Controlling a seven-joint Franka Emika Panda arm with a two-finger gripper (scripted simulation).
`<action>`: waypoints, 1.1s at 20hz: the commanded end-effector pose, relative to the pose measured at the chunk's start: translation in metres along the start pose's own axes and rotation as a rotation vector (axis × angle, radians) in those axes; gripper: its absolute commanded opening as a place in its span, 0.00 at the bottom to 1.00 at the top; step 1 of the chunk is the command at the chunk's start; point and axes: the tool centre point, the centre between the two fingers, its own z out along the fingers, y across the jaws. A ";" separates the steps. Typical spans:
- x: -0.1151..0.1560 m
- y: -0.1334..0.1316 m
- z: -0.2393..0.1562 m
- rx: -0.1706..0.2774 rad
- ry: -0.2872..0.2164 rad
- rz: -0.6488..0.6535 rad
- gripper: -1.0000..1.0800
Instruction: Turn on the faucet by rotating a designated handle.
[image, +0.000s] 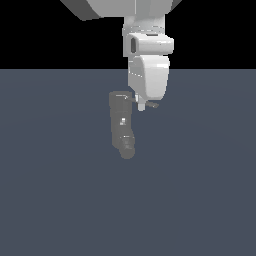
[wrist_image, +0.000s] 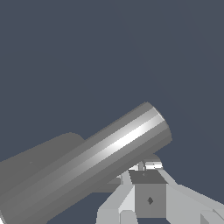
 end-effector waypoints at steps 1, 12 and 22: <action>0.009 -0.005 0.000 0.000 0.000 0.007 0.00; 0.043 -0.032 0.000 0.000 0.001 0.019 0.00; 0.073 -0.056 0.000 0.000 0.001 0.029 0.00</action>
